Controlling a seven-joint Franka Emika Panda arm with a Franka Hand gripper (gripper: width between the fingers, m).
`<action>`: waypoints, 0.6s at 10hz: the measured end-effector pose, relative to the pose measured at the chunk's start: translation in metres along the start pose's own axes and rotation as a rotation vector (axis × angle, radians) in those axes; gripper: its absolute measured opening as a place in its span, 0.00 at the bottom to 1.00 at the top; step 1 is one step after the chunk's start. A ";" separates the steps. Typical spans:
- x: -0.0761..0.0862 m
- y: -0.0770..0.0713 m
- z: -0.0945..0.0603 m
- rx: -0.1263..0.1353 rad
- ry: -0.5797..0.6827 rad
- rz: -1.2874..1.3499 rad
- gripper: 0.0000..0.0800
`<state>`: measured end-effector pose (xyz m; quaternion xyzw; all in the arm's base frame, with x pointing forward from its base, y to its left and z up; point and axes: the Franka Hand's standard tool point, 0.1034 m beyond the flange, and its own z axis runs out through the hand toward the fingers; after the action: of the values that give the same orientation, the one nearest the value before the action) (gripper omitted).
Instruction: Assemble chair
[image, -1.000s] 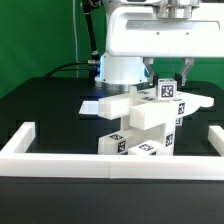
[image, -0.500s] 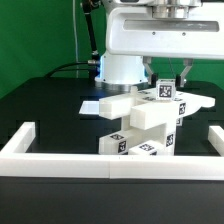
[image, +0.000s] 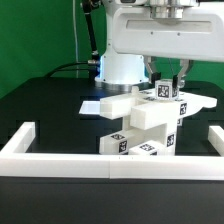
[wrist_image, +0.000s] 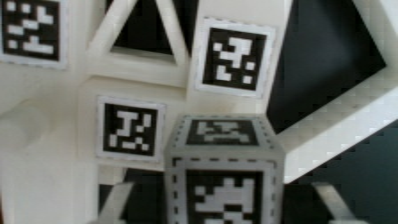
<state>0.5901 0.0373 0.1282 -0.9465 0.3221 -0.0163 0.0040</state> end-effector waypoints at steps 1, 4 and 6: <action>0.000 0.000 0.000 0.000 0.000 0.098 0.36; -0.001 -0.001 0.000 0.002 -0.002 0.370 0.36; -0.001 -0.001 0.001 0.001 -0.002 0.425 0.37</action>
Offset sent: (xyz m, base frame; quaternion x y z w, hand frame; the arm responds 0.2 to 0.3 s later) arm 0.0000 0.0000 0.0000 0.0000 0.0000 0.2571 0.9664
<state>0.5898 0.0386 0.1275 -0.8573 0.5145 -0.0142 0.0082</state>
